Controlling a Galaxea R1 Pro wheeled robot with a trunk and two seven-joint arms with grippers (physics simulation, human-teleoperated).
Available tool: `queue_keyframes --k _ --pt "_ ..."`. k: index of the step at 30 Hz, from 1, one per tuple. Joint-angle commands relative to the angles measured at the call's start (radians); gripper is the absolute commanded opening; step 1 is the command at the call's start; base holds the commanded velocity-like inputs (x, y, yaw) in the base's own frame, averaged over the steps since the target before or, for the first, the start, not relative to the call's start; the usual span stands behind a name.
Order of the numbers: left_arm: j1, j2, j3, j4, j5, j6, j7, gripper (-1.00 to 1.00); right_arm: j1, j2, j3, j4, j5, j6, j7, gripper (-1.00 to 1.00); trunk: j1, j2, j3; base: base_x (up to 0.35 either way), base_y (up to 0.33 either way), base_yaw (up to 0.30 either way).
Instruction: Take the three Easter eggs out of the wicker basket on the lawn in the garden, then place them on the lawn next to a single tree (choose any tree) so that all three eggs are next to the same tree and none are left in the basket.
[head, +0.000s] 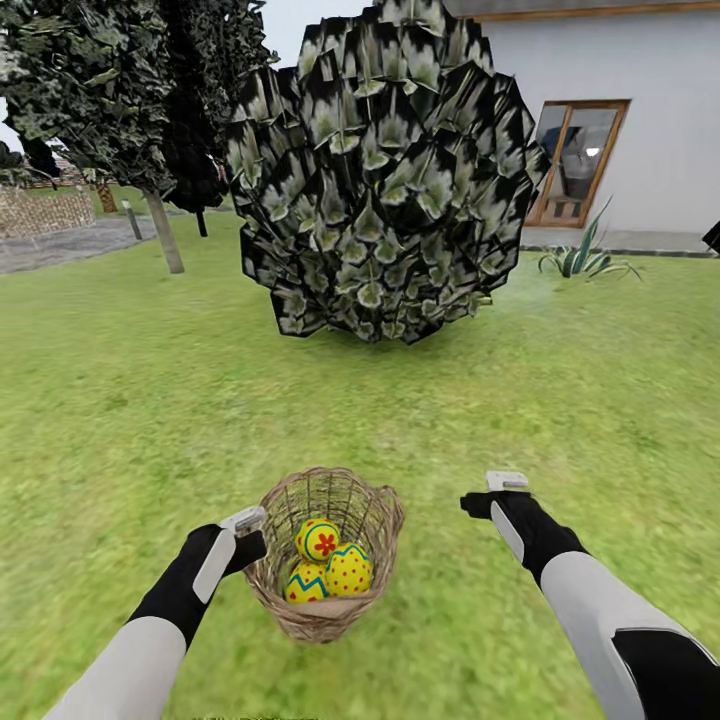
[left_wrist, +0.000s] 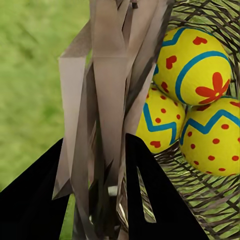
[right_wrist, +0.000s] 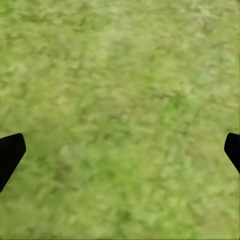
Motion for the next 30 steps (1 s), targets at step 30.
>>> queue_keyframes --k 30 --pt "-0.001 0.0 0.032 -0.003 0.017 0.007 0.008 -1.0 0.01 0.001 0.002 0.038 -0.01 0.002 -0.008 1.0 0.0 0.0 -0.001 0.0 0.0 0.286"
